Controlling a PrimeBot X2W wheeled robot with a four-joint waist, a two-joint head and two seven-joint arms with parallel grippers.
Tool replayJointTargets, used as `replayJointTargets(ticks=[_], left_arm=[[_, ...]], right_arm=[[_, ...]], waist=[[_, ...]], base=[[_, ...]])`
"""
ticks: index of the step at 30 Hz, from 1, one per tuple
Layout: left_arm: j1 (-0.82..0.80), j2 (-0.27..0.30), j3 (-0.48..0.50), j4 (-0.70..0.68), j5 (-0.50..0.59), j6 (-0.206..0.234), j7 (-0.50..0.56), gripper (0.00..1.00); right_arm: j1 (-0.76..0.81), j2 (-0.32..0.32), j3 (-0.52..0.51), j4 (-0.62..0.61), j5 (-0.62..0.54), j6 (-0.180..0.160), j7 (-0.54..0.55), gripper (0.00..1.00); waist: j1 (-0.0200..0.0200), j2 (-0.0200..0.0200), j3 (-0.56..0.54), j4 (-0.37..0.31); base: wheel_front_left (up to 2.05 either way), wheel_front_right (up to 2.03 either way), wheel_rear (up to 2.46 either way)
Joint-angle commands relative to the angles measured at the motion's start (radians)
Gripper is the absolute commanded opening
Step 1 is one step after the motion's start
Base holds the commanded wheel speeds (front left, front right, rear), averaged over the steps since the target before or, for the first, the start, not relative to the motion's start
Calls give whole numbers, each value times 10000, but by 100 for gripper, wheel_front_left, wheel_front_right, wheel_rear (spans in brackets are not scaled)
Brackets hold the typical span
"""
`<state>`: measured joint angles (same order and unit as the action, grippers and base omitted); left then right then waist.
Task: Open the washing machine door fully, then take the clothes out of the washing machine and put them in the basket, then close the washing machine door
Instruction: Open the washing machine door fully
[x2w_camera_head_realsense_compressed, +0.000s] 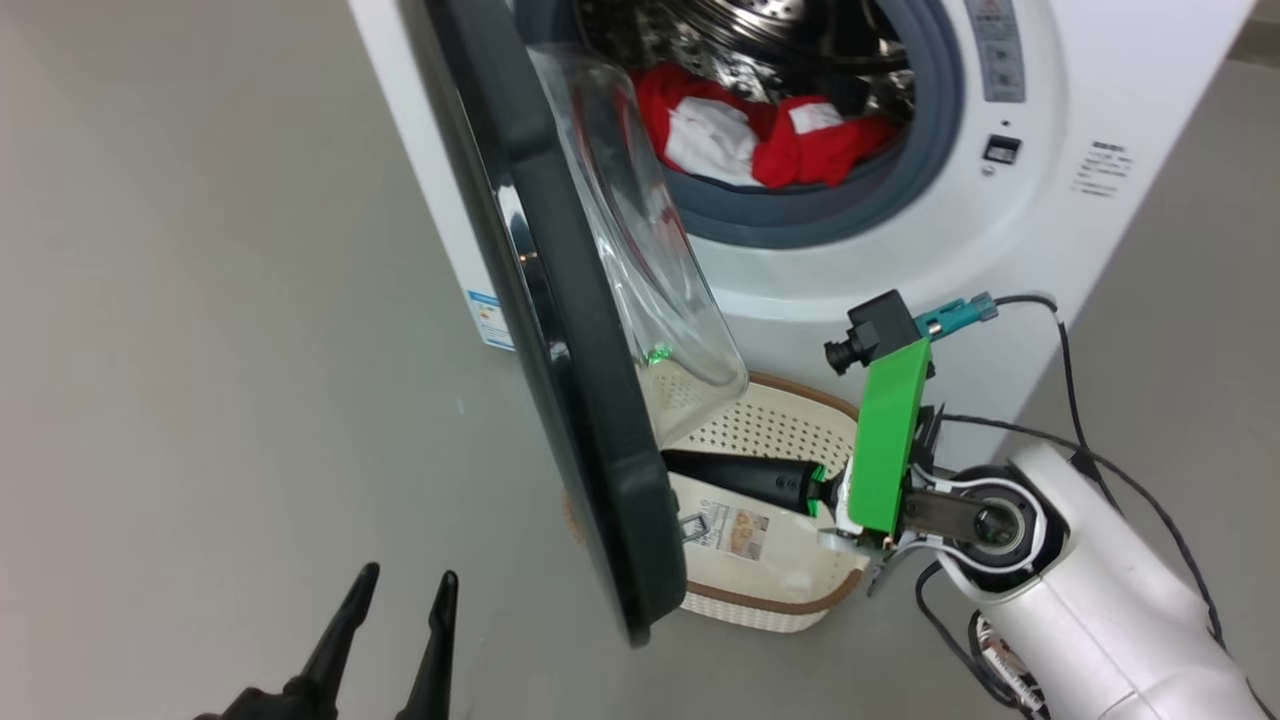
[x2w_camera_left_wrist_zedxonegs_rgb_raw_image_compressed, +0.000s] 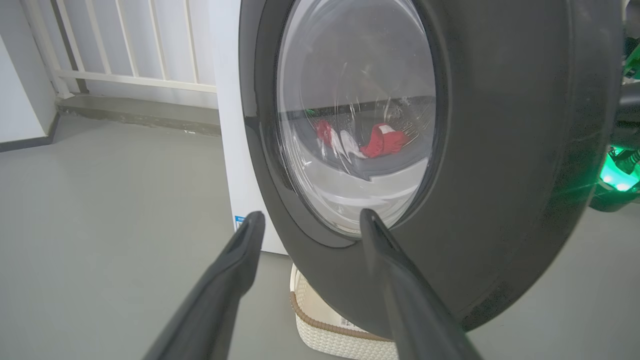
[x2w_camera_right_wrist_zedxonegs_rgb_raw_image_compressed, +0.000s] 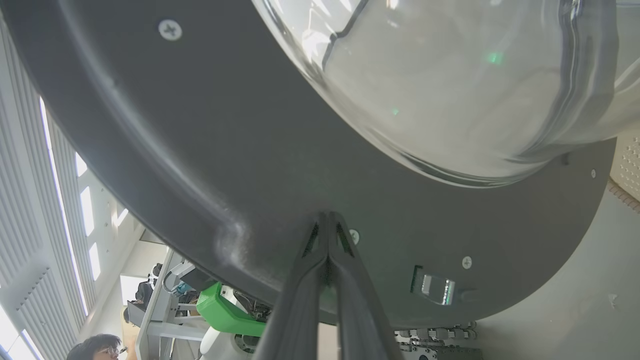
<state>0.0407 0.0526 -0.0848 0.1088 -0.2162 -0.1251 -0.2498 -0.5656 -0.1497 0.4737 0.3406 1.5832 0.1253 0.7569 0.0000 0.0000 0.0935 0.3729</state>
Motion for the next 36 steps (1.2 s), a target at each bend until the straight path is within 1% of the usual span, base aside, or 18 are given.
replayJointTargets(ticks=[1,9,15,27,36], left_arm=[[-44,50,407,-190,70,-56,-120,100],[89,17,595,-145,98,-56,-120,100],[102,4,743,-141,110,-56,-120,100],[-102,-17,975,-188,12,-56,-120,100],[-177,-22,991,-146,-38,-56,-120,100]], right_arm=[[111,329,172,-418,146,54,-35,0],[336,577,255,-574,-6,54,-341,0],[307,732,419,-560,-160,54,-584,0],[-128,929,1028,-333,-398,54,-1147,0],[-238,963,1299,-309,-315,54,-1446,0]], waist=[[0,0,-245,374],[0,0,-437,954],[0,0,-456,1226],[0,0,-191,1362],[0,0,-179,1353]], base=[[0,0,0],[0,0,0],[0,0,0],[0,0,0],[0,0,0]])
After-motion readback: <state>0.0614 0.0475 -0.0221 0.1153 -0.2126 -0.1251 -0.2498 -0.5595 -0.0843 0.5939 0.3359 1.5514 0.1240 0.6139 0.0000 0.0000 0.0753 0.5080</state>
